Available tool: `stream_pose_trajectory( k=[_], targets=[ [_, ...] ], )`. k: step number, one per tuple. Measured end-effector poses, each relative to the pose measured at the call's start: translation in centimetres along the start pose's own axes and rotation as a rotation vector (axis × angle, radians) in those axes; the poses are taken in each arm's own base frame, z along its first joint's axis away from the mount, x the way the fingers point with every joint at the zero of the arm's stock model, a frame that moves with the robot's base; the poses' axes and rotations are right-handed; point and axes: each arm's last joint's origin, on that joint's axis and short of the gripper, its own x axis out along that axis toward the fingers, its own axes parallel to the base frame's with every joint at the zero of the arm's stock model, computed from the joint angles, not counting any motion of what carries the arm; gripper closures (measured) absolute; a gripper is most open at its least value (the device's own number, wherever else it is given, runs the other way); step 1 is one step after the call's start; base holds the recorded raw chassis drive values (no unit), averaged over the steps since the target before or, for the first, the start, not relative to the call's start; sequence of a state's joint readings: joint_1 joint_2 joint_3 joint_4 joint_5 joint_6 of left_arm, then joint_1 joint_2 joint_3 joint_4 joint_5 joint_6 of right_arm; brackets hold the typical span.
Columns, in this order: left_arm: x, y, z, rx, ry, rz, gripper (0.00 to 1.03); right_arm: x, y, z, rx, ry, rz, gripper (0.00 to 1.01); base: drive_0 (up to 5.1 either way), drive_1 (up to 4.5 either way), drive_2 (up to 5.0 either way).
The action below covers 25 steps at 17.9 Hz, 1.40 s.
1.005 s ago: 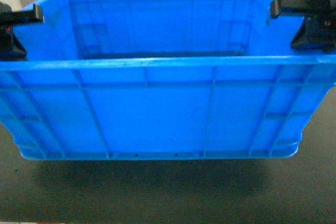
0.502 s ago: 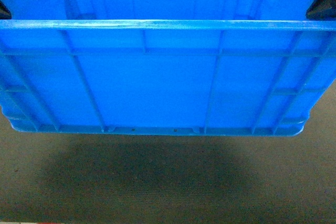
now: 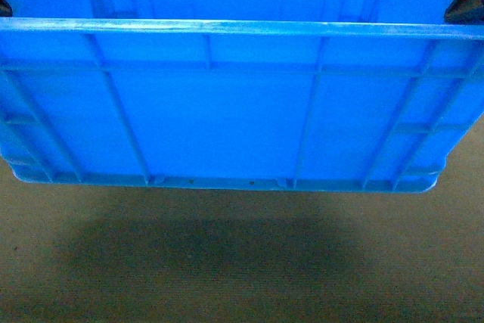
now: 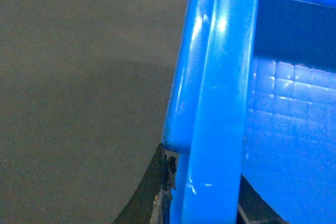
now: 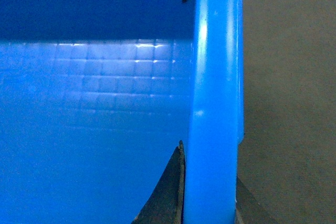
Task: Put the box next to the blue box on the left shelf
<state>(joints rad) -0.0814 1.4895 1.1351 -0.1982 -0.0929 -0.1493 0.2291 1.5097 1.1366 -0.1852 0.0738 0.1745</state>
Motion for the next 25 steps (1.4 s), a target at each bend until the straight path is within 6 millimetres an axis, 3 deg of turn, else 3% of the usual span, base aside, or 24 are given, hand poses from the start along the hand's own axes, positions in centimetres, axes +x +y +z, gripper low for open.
stream_pose_trajectory(
  k=[22,25],
  targets=[
    [0.0,-0.07,0.0,0.014,0.001,-0.012,0.92,0.0,-0.04,-0.01,0.0,0.001,-0.002,0.93,-1.5,-1.55,-1.5],
    [-0.07,-0.17,-0.02,0.062,0.006,-0.048,0.96,0.02,-0.31,0.05,-0.005,-0.001,-0.009,0.93,-1.5,-1.48,-1.5]
  ],
)
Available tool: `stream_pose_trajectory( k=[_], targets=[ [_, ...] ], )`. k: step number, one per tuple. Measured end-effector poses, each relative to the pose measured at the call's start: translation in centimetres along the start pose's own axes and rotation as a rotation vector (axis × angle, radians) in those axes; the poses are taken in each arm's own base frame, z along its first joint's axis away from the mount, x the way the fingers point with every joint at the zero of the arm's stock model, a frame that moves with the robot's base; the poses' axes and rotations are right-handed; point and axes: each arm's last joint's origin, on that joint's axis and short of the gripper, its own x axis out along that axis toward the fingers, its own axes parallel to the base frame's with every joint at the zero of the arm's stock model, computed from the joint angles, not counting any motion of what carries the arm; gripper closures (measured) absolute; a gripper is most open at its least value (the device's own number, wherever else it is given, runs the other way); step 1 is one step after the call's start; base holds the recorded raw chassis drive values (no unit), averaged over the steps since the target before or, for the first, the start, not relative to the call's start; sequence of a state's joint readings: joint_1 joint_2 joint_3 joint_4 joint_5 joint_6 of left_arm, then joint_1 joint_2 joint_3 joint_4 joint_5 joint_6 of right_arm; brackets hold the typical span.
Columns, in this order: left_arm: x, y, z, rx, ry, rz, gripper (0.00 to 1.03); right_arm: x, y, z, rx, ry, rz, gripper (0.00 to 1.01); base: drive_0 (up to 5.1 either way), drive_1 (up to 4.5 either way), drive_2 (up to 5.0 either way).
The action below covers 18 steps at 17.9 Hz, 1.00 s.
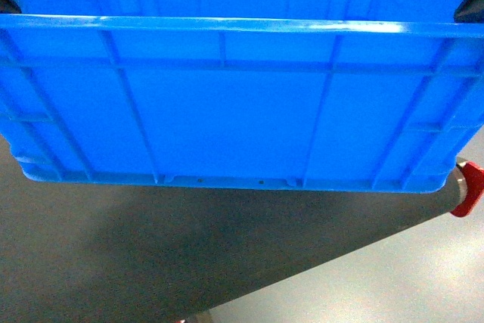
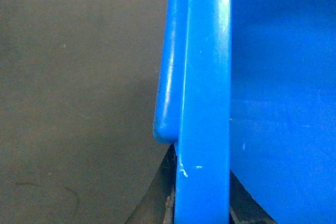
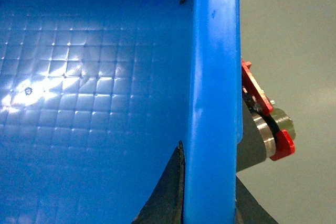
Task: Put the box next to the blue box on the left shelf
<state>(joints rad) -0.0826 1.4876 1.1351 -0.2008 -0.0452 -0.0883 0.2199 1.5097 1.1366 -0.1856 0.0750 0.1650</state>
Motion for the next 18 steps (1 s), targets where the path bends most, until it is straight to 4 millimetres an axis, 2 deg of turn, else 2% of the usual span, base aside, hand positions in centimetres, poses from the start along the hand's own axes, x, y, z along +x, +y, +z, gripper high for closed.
stream_pose_trajectory(
  k=[18],
  targets=[
    [-0.01,0.0,0.0,0.007,0.0,0.0,0.96,0.0,0.0,0.0,0.0,0.0,0.0,0.93,-1.4,-1.44,-1.4]
  ],
)
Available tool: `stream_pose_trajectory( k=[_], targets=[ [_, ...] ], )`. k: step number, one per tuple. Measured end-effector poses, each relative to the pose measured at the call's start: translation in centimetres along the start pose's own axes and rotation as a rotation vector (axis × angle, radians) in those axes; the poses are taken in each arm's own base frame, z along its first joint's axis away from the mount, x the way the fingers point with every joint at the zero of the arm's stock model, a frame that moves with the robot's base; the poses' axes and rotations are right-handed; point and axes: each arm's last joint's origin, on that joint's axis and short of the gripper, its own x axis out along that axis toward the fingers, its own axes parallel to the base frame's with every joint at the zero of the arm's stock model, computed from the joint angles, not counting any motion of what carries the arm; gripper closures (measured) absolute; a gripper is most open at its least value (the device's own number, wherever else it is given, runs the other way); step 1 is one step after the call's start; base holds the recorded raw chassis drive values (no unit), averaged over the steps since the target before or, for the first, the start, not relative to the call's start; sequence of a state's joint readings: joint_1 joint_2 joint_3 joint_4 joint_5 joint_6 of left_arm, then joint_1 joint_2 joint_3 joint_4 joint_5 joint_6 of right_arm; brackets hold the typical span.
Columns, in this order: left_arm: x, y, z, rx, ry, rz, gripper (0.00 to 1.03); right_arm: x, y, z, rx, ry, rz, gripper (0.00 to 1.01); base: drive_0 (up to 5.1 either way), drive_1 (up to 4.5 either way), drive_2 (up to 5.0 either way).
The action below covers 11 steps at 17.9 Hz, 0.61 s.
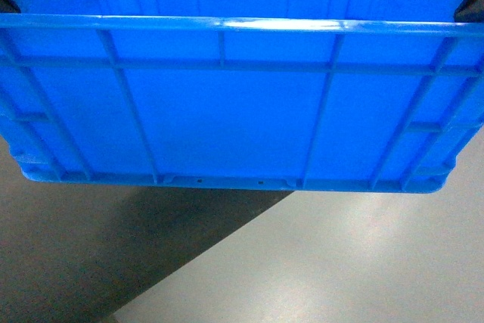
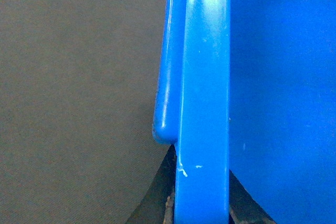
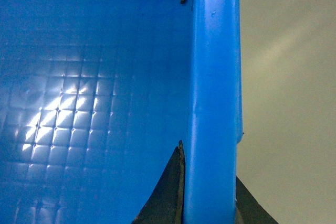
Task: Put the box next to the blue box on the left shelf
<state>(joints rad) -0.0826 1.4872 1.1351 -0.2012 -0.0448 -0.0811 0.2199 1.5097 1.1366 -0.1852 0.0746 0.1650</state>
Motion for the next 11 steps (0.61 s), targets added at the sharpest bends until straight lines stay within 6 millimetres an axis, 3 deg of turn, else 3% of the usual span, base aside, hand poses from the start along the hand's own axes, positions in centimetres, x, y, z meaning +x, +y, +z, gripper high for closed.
stream_pose_trajectory(
  k=[11],
  targets=[
    [0.0,0.0,0.0,0.001,0.0,0.0,0.96,0.0,0.0,0.0,0.0,0.0,0.0,0.93,-1.4,-1.41,-1.4]
  ],
)
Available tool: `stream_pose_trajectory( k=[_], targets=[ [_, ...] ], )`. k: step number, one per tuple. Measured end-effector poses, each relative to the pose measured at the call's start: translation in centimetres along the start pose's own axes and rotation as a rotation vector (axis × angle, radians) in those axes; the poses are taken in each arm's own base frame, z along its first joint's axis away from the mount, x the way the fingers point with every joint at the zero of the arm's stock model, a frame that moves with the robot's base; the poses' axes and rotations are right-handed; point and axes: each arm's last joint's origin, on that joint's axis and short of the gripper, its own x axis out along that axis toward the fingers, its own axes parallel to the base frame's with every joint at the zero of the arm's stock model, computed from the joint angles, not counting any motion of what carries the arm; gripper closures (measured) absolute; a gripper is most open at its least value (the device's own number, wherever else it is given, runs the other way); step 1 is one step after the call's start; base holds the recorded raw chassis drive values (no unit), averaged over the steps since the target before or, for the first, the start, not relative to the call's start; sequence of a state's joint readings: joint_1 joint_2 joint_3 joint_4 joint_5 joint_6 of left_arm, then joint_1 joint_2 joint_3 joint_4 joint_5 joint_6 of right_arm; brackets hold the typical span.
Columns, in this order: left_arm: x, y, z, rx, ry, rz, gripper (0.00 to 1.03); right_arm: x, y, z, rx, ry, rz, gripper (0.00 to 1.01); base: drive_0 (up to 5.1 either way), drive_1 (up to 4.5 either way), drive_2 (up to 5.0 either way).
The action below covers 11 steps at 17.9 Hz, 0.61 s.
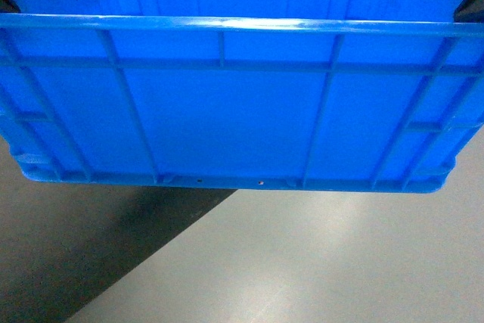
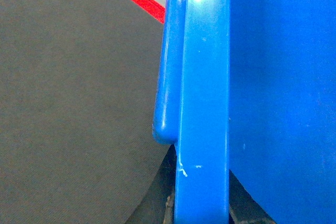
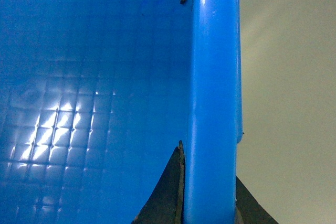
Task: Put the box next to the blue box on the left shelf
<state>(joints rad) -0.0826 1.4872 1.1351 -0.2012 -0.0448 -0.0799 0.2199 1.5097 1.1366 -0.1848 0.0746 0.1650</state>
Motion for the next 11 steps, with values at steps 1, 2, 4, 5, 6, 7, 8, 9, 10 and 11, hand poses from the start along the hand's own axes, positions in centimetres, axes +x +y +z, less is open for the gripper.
stream_pose_trajectory(
  k=[1,2,4,5,6,7,8,9,10,11],
  targets=[
    [0.0,0.0,0.0,0.0,0.0,0.0,0.96,0.0,0.0,-0.01,0.0,0.001,0.0,0.93,-1.4,-1.41,-1.4],
    [0.0,0.0,0.0,0.0,0.0,0.0,0.96,0.0,0.0,-0.01,0.0,0.001,0.0,0.93,-1.4,-1.41,-1.4],
    [0.0,0.0,0.0,0.0,0.0,0.0,0.96,0.0,0.0,0.0,0.0,0.0,0.0,0.93,-1.4,-1.42,-1.4],
    [0.0,0.0,0.0,0.0,0.0,0.0,0.96,0.0,0.0,0.0,0.0,0.0,0.0,0.93,-1.4,-1.43,-1.4],
    [0.0,0.0,0.0,0.0,0.0,0.0,0.96,0.0,0.0,0.0,0.0,0.0,0.0,0.93,-1.5,-1.49,-1.5],
    [0.0,0.0,0.0,0.0,0.0,0.0,0.96,0.0,0.0,0.0,0.0,0.0,0.0,0.93,-1.5,-1.49,-1.5],
    [0.0,0.0,0.0,0.0,0.0,0.0,0.96,0.0,0.0,0.0,0.0,0.0,0.0,0.93,-1.5,-1.48,-1.5],
    [0.0,0.0,0.0,0.0,0.0,0.0,0.97,0.0,0.0,0.0,0.0,0.0,0.0,0.93,-1.4,-1.42,-1.4],
    [0.0,0.0,0.0,0.0,0.0,0.0,0.97,0.0,0.0,0.0,0.0,0.0,0.0,0.93,-1.5,-1.52,-1.5],
    [0.0,0.0,0.0,0.0,0.0,0.0,0.97,0.0,0.0,0.0,0.0,0.0,0.0,0.93,-1.5,-1.53,-1.5]
  ],
)
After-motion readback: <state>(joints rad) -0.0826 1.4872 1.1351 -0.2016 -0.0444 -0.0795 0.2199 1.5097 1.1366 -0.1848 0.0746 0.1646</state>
